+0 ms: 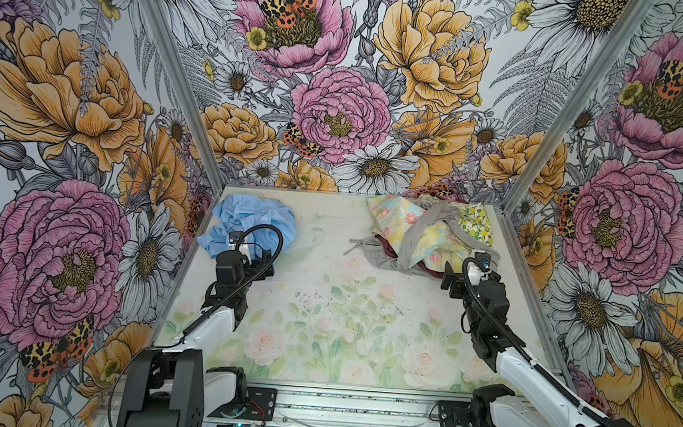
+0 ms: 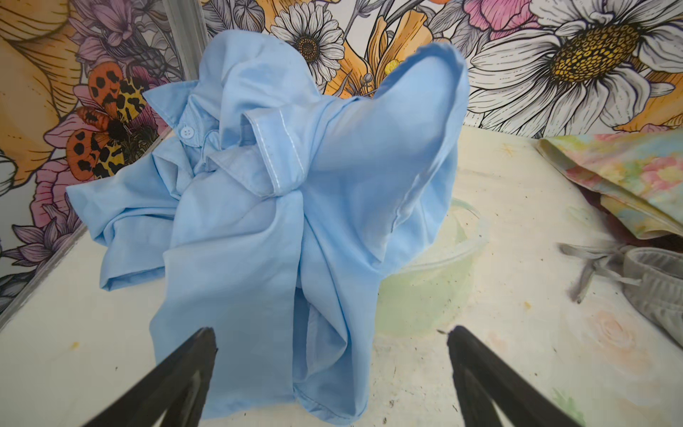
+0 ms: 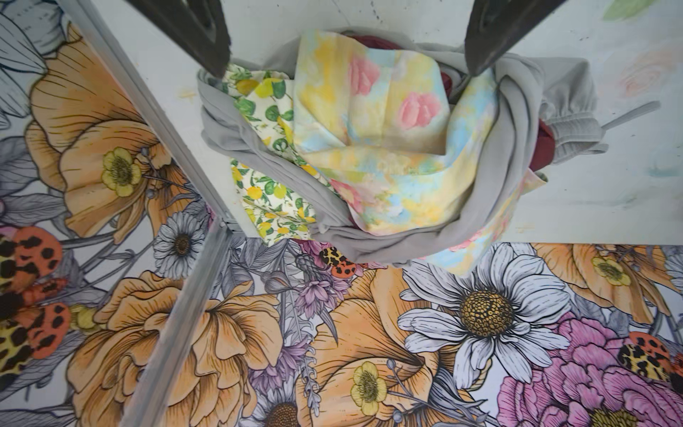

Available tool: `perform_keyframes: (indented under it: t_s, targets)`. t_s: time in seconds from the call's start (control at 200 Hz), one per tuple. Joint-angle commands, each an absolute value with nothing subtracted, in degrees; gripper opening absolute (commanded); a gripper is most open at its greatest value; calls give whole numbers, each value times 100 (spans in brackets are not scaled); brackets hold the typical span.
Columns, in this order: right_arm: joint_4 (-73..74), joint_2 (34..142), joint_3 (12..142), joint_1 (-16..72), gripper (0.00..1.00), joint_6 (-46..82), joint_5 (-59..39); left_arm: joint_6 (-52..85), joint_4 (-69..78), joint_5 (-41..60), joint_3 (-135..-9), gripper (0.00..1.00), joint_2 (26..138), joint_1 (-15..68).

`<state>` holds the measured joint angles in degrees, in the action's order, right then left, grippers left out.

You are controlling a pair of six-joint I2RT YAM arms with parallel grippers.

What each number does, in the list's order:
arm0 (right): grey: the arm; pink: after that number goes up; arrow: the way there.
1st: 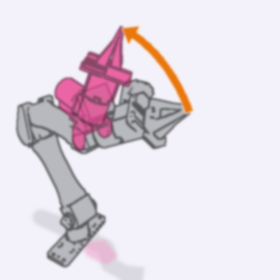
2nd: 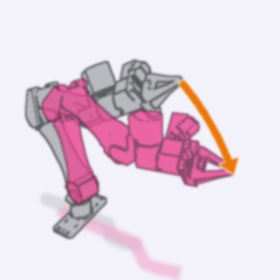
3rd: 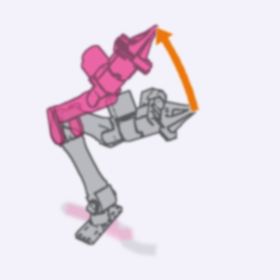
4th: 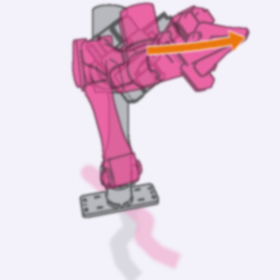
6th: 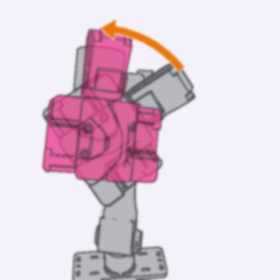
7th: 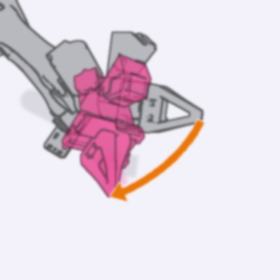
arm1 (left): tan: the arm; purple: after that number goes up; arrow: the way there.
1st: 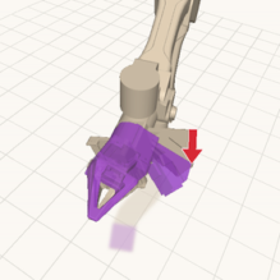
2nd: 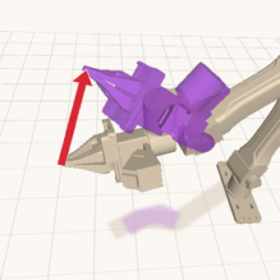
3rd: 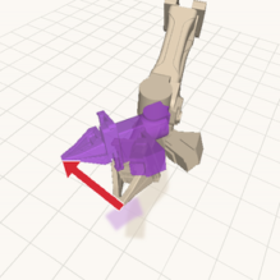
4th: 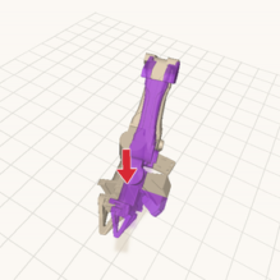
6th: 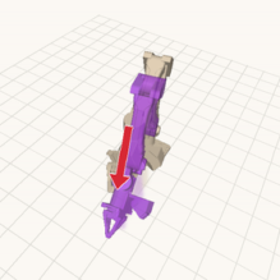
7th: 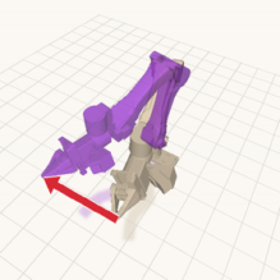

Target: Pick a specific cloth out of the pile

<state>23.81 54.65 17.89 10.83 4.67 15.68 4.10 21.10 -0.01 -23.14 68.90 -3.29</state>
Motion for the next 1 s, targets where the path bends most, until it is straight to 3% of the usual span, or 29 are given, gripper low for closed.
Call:
perform_keyframes:
  t_s: [0.0, 0.29, 0.39, 0.45, 0.545, 0.6, 0.64, 0.996]
  targets:
    - [3532, 5743, 1717, 653, 99, 316, 1605, 300, 3395, -159, -2192, 99, 7370, -284]
    - [5271, 7771, 1570, -22, 99, 598, 1294, 821, 4402, 149, -2134, 99, 7889, -862]
    - [6373, 8571, 1411, -48, 100, 559, 1028, 650, 5536, 117, -1826, 99, 8294, -789]
    - [6787, 8906, 1400, 40, 99, 434, 1067, 346, 5062, 57, -1992, 99, 8274, -531]
    - [6023, 8778, 1680, 44, 99, 444, 1054, -157, 5842, -392, -2023, 99, 8990, -6]
    - [5472, 8814, 2024, 30, 100, 440, 963, -107, 4853, -780, -2286, 99, 8732, 66]
    - [4835, 8819, 2326, -52, 99, 508, 804, -44, 5234, -722, -2211, 99, 8882, 2]
    - [5060, 8802, 2215, -139, 99, 521, 606, -44, 5341, -810, -2171, 99, 8869, 28]
